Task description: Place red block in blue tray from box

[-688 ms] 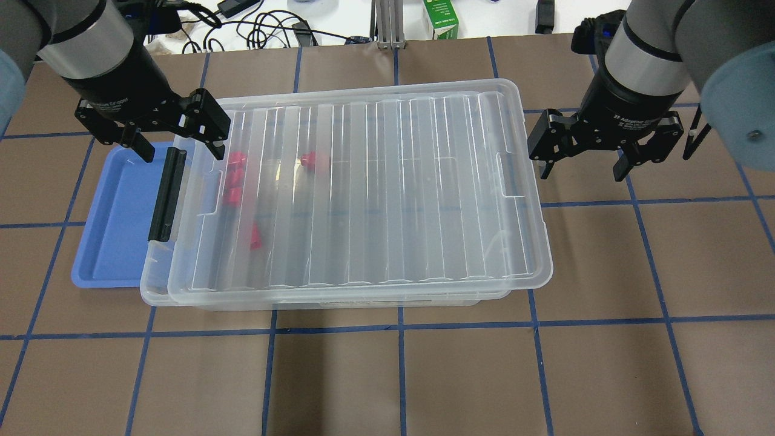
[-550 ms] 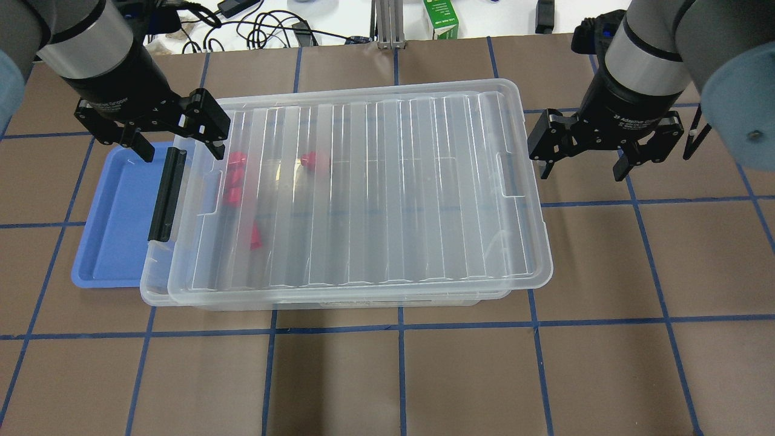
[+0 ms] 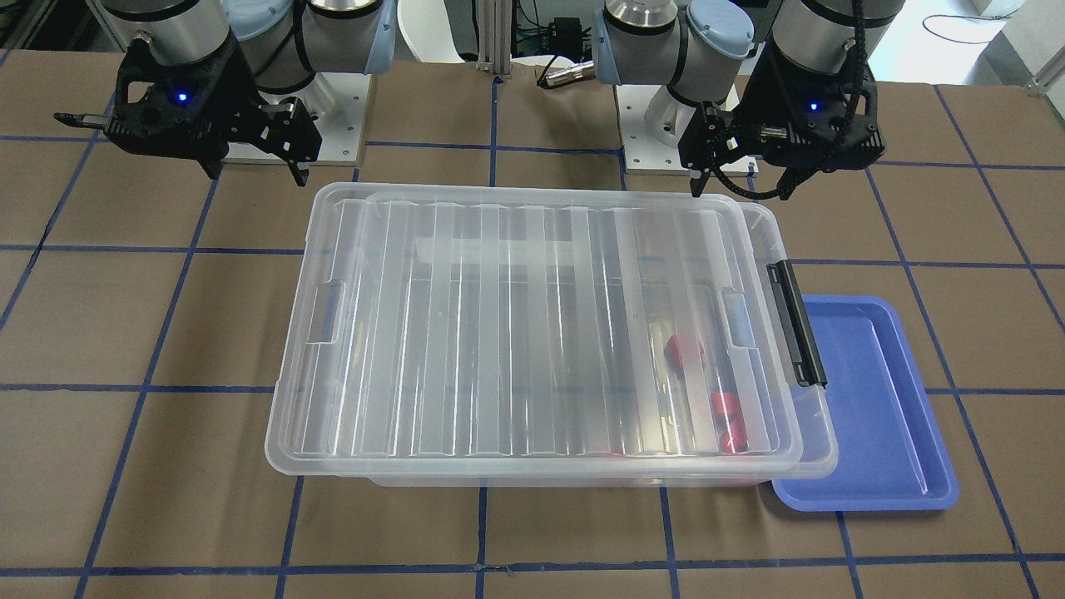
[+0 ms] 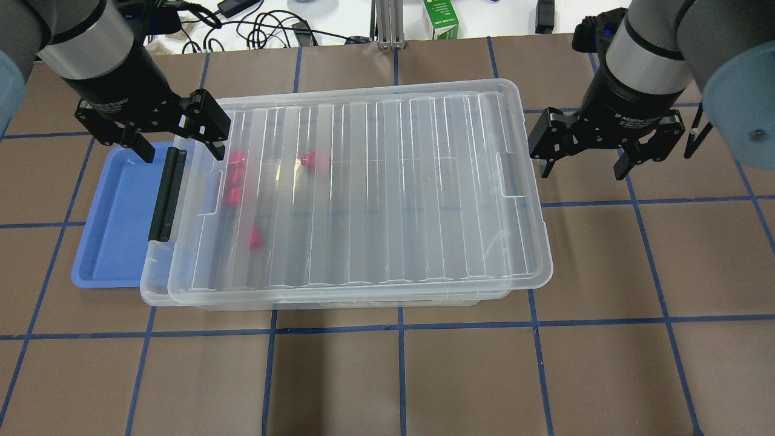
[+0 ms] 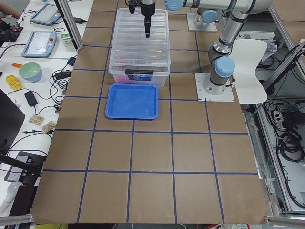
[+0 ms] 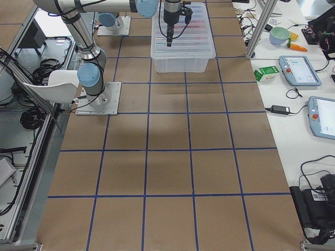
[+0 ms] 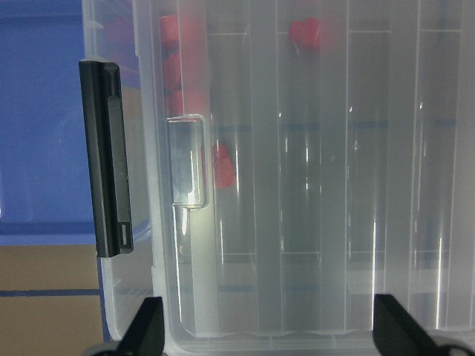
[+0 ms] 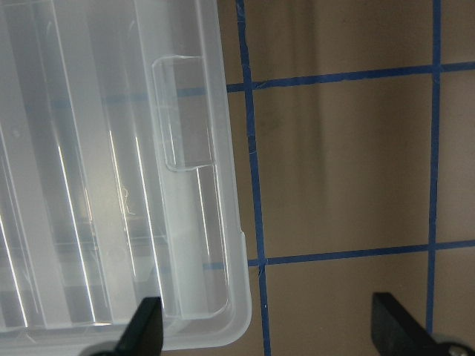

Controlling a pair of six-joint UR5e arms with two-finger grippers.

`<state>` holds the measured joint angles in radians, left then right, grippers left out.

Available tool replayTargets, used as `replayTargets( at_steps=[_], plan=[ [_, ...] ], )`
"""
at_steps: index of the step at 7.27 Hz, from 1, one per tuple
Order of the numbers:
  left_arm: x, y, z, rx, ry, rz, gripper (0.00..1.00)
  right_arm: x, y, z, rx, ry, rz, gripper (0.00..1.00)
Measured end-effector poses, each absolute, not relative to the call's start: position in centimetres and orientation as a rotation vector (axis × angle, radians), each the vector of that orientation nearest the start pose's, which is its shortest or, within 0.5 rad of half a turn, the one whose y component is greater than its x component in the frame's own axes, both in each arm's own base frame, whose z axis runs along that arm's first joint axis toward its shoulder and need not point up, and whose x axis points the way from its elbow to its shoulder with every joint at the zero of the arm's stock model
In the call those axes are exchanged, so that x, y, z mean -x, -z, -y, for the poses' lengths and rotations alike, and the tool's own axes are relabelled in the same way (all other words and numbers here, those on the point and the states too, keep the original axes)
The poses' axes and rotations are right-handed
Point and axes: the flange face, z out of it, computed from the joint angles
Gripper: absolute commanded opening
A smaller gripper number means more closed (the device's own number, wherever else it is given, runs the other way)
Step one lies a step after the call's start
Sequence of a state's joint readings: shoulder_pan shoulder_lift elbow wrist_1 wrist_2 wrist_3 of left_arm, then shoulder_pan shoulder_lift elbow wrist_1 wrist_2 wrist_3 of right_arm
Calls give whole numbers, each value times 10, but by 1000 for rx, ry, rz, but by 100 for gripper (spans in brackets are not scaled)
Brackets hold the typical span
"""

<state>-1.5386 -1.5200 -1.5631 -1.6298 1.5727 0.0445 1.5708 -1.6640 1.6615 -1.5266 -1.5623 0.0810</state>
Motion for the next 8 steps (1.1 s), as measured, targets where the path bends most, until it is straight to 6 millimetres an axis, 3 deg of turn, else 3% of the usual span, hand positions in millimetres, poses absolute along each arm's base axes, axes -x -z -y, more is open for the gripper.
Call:
replayTargets(
  at_steps=[4,8],
  plan=[
    [118,-511,473,-19,3,-3139,100,-135,-467,460,-126,-96,-3123,100],
    [118,-511,473,-19,2,-3139,100,-134,-409,521,-122,-59,-3125,100]
  ],
)
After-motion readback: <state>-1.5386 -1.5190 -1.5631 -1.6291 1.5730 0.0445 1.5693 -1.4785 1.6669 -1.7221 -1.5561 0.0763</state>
